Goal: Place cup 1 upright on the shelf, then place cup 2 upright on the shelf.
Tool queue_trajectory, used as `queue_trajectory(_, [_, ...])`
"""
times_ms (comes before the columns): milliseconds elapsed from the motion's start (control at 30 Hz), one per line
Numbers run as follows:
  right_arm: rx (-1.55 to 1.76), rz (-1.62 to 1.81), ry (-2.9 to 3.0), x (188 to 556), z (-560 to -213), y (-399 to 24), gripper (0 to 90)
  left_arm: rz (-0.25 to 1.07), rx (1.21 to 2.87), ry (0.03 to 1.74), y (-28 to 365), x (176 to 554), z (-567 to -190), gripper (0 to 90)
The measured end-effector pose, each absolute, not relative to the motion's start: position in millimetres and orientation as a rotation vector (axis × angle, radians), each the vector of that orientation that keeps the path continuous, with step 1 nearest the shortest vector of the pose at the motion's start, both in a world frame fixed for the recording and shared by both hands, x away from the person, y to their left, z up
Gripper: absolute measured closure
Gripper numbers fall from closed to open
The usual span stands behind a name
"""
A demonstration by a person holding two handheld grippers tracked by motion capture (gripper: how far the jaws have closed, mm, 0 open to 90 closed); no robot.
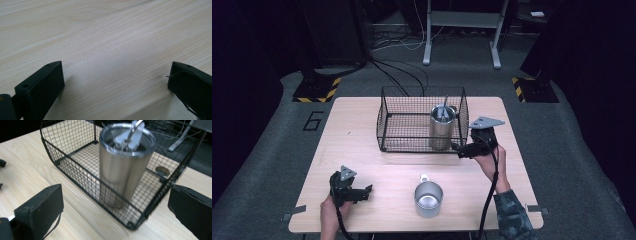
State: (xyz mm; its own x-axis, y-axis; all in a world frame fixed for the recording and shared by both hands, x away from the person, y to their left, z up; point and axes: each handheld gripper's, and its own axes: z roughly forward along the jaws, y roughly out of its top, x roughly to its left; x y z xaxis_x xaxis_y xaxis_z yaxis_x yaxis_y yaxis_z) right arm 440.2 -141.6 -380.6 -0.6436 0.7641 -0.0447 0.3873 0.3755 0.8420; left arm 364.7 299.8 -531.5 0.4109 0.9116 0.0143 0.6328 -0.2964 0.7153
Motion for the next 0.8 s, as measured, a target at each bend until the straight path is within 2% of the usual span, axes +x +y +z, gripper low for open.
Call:
queue_trajectory(467, [1.121, 1.138, 2.229, 411, -448, -189, 0.0, 0.561, 2.044, 1.307, 300, 365, -531, 0.5])
queue_trajectory(800, [1.295, 1.046, 2.251, 412, -510, -229, 0.0, 0.562, 2.032, 1.308, 300, 365, -531, 0.5])
